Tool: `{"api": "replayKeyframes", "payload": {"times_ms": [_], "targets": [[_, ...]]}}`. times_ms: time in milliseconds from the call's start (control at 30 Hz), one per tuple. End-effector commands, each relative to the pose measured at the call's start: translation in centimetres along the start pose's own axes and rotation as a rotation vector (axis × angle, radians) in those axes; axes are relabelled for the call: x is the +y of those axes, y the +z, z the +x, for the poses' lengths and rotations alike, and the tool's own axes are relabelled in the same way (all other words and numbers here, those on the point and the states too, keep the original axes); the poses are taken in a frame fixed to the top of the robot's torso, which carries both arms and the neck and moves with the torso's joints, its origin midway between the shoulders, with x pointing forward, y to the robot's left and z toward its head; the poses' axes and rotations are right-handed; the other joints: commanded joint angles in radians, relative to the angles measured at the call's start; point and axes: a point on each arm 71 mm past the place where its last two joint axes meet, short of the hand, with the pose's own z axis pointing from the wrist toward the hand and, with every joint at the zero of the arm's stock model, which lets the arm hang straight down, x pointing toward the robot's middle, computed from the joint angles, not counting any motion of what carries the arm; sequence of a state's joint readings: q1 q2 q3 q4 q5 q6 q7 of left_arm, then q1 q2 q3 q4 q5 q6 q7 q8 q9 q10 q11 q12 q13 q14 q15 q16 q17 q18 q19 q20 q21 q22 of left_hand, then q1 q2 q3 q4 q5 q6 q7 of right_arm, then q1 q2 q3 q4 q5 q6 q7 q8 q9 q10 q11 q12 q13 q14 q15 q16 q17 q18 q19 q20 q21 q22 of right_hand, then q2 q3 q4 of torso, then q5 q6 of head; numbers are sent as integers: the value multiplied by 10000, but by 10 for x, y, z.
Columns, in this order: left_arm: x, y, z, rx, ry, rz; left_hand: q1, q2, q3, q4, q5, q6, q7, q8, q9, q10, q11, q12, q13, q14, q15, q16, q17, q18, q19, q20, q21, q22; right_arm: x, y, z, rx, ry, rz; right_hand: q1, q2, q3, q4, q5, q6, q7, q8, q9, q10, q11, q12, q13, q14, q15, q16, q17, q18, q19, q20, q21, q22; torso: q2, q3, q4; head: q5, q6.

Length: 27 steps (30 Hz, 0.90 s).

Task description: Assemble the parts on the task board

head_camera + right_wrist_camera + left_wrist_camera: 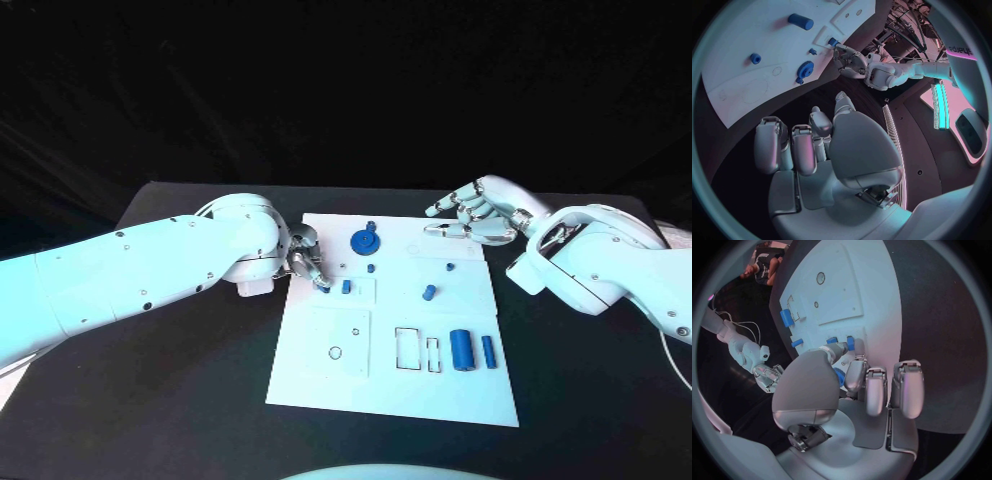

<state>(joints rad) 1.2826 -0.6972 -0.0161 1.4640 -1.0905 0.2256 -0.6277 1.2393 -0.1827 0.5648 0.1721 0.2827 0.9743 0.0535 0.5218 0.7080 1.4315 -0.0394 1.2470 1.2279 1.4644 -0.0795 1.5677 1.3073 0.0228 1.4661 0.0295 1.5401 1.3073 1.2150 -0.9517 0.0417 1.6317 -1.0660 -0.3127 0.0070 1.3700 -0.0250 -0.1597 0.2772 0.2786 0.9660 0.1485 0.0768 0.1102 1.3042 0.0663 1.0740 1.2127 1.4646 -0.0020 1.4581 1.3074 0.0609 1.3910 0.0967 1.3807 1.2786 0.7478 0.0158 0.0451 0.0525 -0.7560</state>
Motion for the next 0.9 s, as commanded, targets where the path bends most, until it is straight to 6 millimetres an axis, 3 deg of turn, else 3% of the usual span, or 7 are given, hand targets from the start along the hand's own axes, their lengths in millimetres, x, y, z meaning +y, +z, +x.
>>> {"api": "replayKeyframes", "payload": {"times_ms": [33, 900], "targets": [[-1, 2, 7, 402, 34, -240, -218, 22, 727, -771, 37, 374, -282, -38, 14, 63, -22, 29, 15, 1064, -92, 31, 2635, -134, 873, -73, -7, 2391, 1, -1, 1, 122, -16, -102, 2, 107, -59, 5, 47, 96, 2, -1, 16, -10, -31, 54, 6, 656, -88, -59, 995, 86, -67, 5, -62, -9, 1, 9, -7, -4, -20], [-8, 7, 9, 556, 303, -596, -1343, 393, -339, -174, 42, 837, -439, -159, -24, 268, -150, 413, 479, 1064, -202, 31, 2635, -145, 897, -161, 23, 2426, 2, -3, 0, 78, -17, -113, 3, 112, -71, 5, 66, 95, 1, -3, 17, -21, -31, 37, -10, 652, -89, -73, 979, 93, -84, 4, -83, -39, 9, -2, -5, -42, -31]]}}
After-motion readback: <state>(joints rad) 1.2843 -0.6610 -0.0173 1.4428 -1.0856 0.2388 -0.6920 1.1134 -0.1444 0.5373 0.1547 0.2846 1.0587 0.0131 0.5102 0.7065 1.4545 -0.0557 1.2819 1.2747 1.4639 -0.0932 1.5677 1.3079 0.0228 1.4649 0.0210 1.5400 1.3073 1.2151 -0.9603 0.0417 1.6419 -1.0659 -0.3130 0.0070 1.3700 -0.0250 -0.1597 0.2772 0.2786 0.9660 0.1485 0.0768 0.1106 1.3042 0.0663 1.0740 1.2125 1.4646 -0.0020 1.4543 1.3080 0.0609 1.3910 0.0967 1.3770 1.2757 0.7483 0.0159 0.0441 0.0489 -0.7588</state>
